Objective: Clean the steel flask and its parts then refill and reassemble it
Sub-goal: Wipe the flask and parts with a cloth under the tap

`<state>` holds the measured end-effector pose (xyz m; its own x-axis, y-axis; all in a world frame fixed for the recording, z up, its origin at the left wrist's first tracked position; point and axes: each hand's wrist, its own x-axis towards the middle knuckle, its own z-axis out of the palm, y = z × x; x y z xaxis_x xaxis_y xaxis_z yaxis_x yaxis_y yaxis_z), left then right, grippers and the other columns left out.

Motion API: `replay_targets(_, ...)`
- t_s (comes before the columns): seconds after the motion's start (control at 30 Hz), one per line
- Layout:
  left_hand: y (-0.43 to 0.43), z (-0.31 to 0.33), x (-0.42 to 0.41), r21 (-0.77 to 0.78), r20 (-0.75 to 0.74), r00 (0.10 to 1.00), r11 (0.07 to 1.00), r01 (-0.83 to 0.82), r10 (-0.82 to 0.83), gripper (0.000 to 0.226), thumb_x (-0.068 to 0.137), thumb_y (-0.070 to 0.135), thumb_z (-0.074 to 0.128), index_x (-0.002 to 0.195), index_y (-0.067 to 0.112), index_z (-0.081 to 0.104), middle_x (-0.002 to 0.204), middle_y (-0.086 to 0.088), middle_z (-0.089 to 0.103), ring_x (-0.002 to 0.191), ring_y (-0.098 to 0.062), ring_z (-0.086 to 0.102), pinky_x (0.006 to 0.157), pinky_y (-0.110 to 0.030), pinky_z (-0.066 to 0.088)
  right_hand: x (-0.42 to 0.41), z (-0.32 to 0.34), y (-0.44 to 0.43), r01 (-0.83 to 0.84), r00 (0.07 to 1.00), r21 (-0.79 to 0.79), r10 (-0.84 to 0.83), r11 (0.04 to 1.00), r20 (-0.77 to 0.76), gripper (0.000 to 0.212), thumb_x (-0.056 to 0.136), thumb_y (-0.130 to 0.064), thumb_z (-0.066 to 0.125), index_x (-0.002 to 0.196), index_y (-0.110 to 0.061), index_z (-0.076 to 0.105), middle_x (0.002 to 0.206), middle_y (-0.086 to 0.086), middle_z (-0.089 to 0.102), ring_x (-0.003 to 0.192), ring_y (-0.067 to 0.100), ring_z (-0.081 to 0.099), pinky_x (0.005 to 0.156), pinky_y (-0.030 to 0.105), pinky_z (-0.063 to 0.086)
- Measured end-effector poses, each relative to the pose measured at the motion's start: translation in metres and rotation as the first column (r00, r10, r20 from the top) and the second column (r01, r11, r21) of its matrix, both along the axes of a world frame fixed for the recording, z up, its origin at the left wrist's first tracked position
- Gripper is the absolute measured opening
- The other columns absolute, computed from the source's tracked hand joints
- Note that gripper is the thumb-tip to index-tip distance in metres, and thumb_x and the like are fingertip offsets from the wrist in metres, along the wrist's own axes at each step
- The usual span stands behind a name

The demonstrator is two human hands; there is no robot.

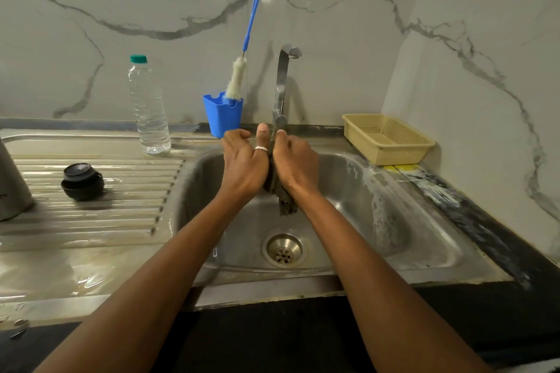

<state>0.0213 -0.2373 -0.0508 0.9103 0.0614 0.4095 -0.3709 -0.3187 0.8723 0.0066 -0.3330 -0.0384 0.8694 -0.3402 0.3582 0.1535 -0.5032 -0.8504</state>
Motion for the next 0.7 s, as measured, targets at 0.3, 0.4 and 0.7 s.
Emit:
replay_targets(0.3, 0.003, 0.015, 0.005, -0.407, -0.251, 0.937, 0.904, 0.127, -0.245, 0.065, 0.106, 0.060, 0.016, 0.082, 0.023, 0.064, 0.062, 0.009, 0.071, 0.075, -0.010, 0.067, 0.071, -0.028, 0.051, 0.005, -0.025, -0.004, 0.092, 0.935, -0.488, 0.094, 0.868, 0.343, 0.032, 0.105, -0.045, 0.041, 0.102, -0.018, 0.057, 0.093, 0.008, 0.064, 0.075, 0.025, 0.061, 0.062, 0.035, 0.046)
replay_targets(0.4, 0.001, 0.014, 0.000, -0.409, -0.239, 0.934, 0.900, 0.151, -0.265, 0.068, 0.106, 0.058, 0.012, 0.078, 0.020, 0.060, 0.051, 0.010, 0.066, 0.057, -0.001, 0.065, 0.059, -0.020, 0.052, 0.007, -0.023, 0.007, 0.039, 0.969, -0.383, 0.059, 0.923, 0.241, 0.039, 0.105, -0.046, 0.037, 0.090, -0.017, 0.058, 0.086, 0.007, 0.068, 0.077, 0.027, 0.063, 0.067, 0.038, 0.049)
replay_targets(0.7, 0.005, 0.003, 0.001, -0.346, -0.277, 0.899, 0.908, 0.235, -0.338, 0.076, 0.103, 0.062, 0.006, 0.106, 0.018, 0.067, 0.100, -0.002, 0.073, 0.108, -0.014, 0.066, 0.106, -0.034, 0.047, -0.005, -0.014, 0.009, -0.030, 0.996, -0.333, 0.002, 0.943, -0.085, 0.063, 0.101, -0.060, 0.024, 0.112, -0.013, 0.064, 0.102, 0.016, 0.072, 0.096, 0.036, 0.068, 0.088, 0.049, 0.055)
